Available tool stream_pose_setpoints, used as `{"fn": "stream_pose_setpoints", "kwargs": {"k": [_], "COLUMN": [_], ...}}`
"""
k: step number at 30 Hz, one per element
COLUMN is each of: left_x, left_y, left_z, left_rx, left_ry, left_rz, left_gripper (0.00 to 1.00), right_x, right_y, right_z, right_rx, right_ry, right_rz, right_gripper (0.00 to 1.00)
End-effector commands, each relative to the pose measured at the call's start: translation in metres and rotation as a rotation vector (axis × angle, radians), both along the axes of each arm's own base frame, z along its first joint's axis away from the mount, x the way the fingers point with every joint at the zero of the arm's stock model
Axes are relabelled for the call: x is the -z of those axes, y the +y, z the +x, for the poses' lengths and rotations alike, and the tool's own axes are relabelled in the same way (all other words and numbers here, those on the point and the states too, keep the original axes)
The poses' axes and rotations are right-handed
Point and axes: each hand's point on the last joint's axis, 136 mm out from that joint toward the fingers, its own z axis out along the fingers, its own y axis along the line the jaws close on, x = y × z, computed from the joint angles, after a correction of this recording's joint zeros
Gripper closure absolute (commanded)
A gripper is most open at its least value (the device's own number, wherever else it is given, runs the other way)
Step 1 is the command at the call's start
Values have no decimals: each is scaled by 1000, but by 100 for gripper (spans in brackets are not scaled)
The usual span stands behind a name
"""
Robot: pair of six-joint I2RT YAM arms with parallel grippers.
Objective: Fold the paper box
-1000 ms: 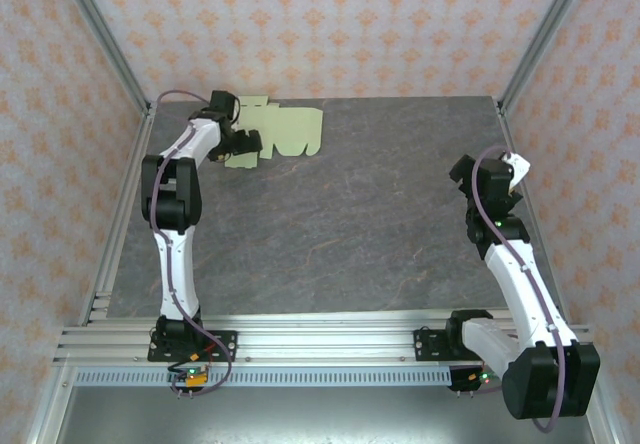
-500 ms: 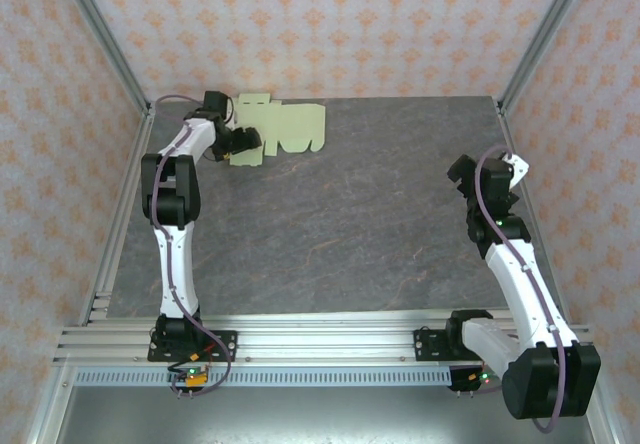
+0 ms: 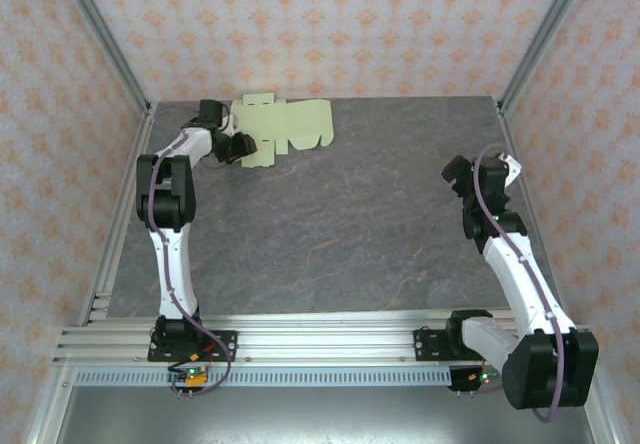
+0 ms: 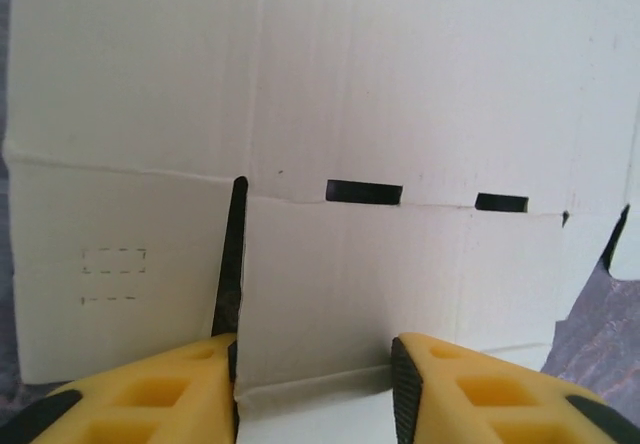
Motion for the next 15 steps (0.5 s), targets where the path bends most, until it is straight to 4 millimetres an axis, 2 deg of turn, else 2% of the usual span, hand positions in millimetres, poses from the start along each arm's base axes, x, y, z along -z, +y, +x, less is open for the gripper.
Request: {"fn": "stream_pose_setpoints", "kwargs": {"k": [1, 3, 9, 15], "left_x": [-12, -16, -21, -41], "left_y": [-26, -34, -44, -55], "left_z": [-3, -3, -10, -32], "left_rx": [58, 79, 97, 79], "left_ry": [-21, -33, -45, -81], "left_rz": [-81, -122, -183, -252], "left_gripper": [65, 74, 84, 84], "right_x": [-17, -17, -17, -12], "right_y": [1, 2, 1, 8], "right_z": [5, 4, 2, 6], "right_rx": [2, 1, 2, -15], "right_ry": [-45, -43, -37, -42], "right_rz": [22, 23, 19, 67], "right_gripper": [1, 1, 2, 3]}}
